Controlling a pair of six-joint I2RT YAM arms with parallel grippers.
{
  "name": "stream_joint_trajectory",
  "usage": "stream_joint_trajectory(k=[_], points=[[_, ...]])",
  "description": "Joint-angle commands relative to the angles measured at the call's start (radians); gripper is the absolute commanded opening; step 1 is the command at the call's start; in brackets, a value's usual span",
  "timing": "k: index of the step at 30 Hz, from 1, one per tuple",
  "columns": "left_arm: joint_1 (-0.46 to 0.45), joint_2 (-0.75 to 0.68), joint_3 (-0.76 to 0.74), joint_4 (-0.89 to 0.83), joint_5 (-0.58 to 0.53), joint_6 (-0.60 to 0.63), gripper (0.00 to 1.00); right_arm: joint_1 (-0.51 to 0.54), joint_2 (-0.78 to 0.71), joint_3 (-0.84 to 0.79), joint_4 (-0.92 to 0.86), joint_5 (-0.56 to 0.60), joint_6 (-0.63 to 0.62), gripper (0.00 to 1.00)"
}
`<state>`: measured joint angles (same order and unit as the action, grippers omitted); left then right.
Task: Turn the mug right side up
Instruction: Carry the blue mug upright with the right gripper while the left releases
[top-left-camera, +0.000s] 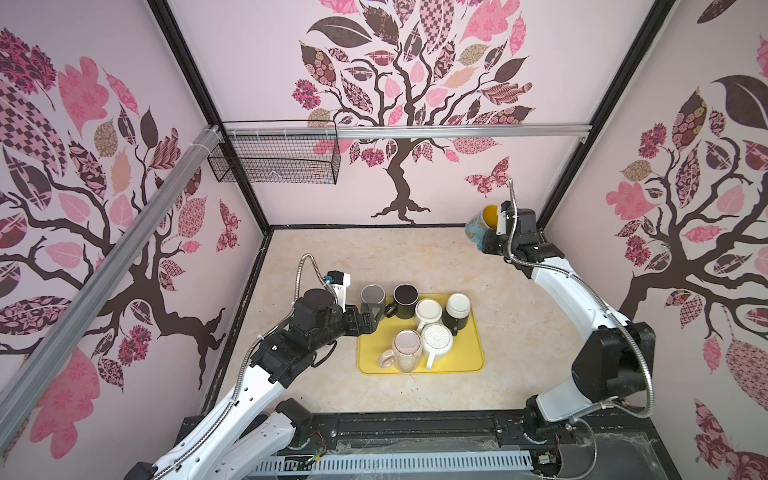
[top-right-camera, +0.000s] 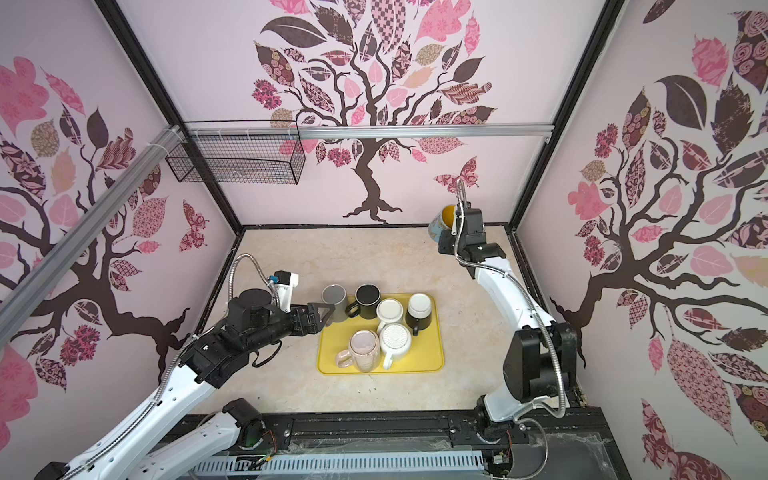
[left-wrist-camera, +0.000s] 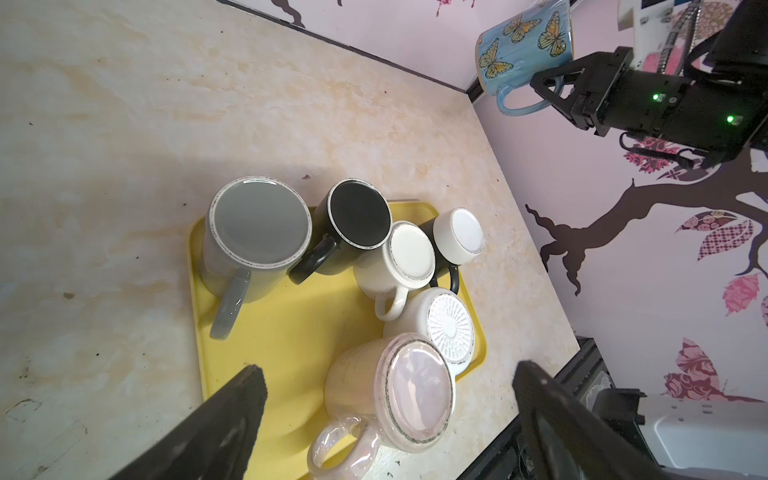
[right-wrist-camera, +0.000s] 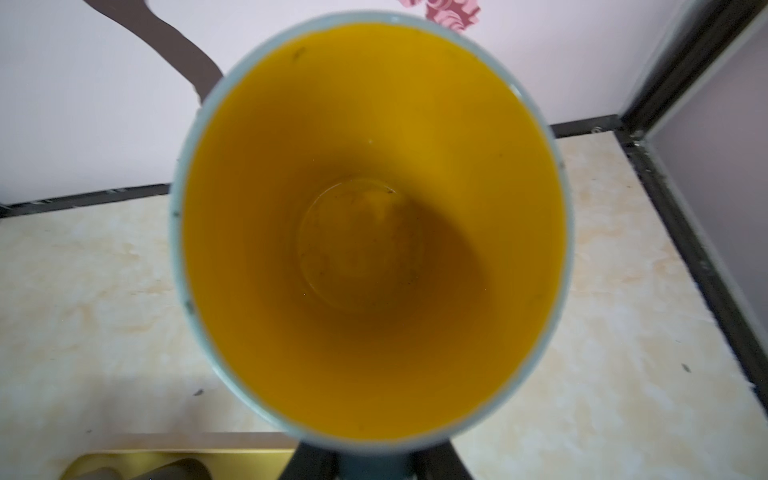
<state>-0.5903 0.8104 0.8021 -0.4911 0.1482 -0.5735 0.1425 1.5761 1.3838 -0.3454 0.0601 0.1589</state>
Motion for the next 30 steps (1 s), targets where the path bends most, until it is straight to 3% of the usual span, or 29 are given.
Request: stream_joint_trajectory(k=[1,7,19,30], points=[[0.004,0.010,0.039,-0.019,0.037,0.031,0.97,-0.015,0.014,0.096,-0.027,0.068,-0.099,0.00],[0.004,0.012,0.001,-0.003,0.094,0.029,0.97,-0.020,0.084,0.105,-0.105,0.156,-0.116,0.00],[0.004,0.015,-0.030,0.029,0.134,0.027,0.96,-0.021,0.113,-0.116,0.086,0.155,-0.085,0.00],[0.004,0.031,-0.041,0.032,0.151,0.030,0.96,-0.022,0.112,-0.201,0.141,0.185,-0.104,0.00]])
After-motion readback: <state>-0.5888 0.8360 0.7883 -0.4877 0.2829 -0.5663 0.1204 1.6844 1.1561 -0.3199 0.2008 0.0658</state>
